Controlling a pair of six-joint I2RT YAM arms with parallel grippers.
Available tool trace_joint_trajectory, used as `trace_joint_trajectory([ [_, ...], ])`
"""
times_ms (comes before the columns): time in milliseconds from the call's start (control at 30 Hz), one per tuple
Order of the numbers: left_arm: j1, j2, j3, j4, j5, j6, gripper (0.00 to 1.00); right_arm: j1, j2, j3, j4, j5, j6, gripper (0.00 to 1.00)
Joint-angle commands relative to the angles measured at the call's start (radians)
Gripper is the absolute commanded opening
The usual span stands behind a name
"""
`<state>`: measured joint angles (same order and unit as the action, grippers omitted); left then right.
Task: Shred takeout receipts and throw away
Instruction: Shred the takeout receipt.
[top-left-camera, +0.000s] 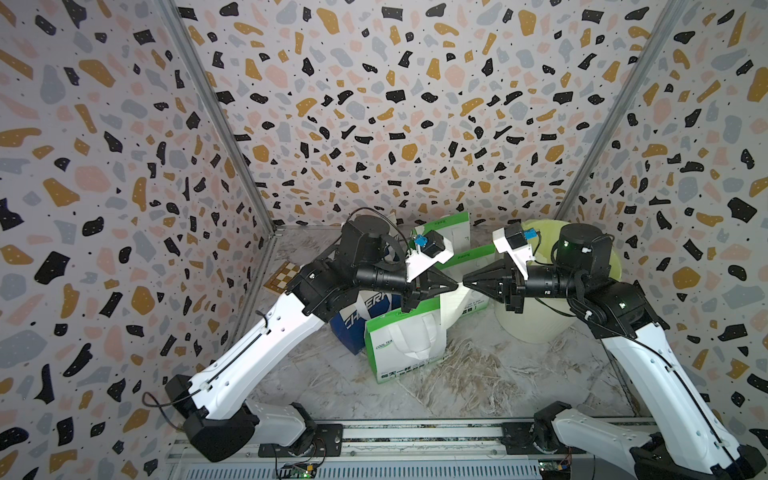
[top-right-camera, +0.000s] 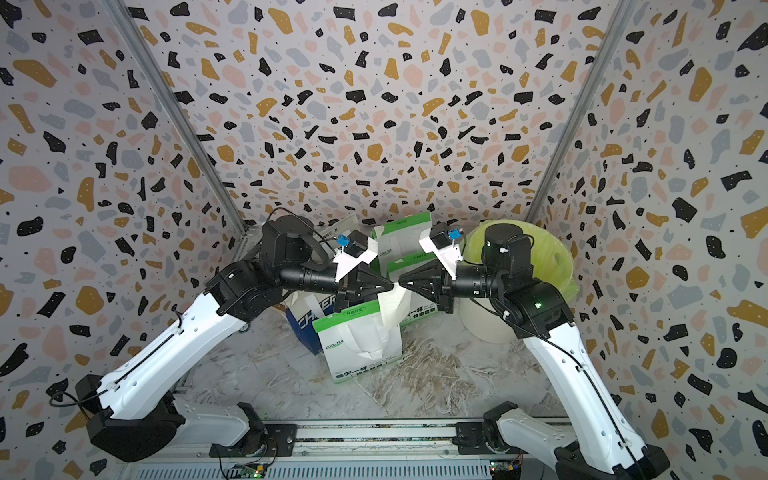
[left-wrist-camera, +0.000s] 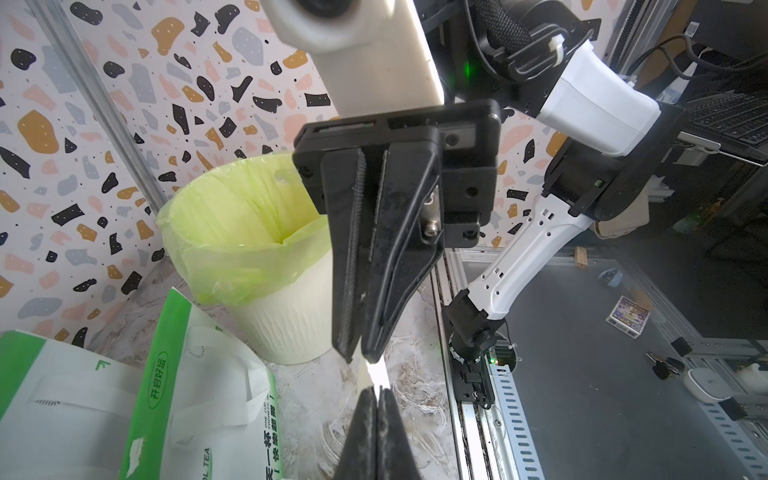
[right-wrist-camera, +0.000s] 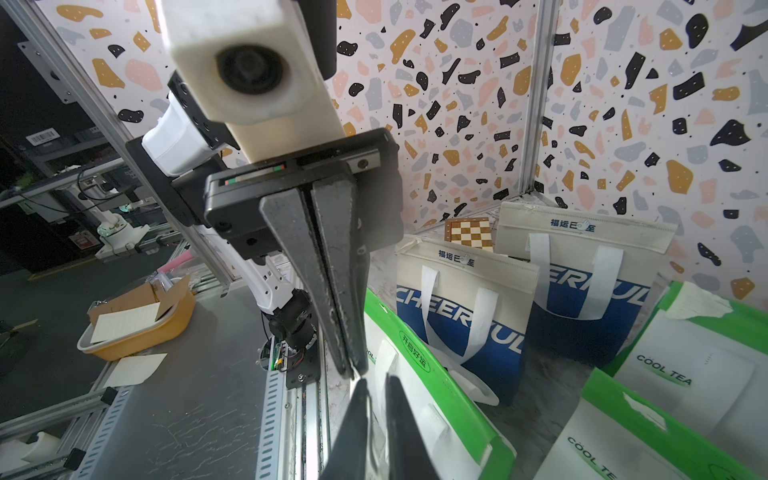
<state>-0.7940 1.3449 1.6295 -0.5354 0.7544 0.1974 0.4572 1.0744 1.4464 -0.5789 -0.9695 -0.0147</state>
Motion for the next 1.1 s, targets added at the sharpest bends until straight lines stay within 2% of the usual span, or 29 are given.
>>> trace_joint_trajectory([
  [0, -0.006, -0.015, 0.001, 0.055, 0.011, -0.006, 0.0, 0.018, -0.008, 0.006, 0.035, 0.011, 0.019, 0.13],
  [267, -0.005, -0.015, 0.003, 0.064, 0.0, -0.007, 0.0, 0.071, 0.013, 0.017, 0.008, 0.035, -0.004, 0.13],
  [433, -0.006, -0.014, 0.001, 0.064, -0.001, -0.008, 0.0, 0.078, 0.019, 0.025, 0.004, 0.044, -0.005, 0.0],
  [567, -0.007, -0.017, -0.001, 0.075, -0.019, -0.01, 0.0, 0.084, 0.029, 0.033, -0.013, 0.052, 0.0, 0.0],
  [700, -0.009, -0.04, -0.035, 0.143, -0.093, 0.001, 0.0, 0.099, 0.053, 0.047, -0.057, 0.209, 0.072, 0.0],
  [833, -0.043, -0.122, -0.178, 0.395, -0.2, 0.058, 0.0, 0.127, 0.092, 0.062, -0.117, 0.44, 0.219, 0.0],
  [933, -0.065, -0.184, -0.291, 0.585, -0.189, 0.085, 0.0, 0.126, 0.091, 0.044, -0.095, 0.568, 0.33, 0.0],
  [1067, -0.078, -0.246, -0.389, 0.731, -0.192, 0.07, 0.0, 0.07, 0.11, 0.048, -0.101, 0.634, 0.366, 0.0],
])
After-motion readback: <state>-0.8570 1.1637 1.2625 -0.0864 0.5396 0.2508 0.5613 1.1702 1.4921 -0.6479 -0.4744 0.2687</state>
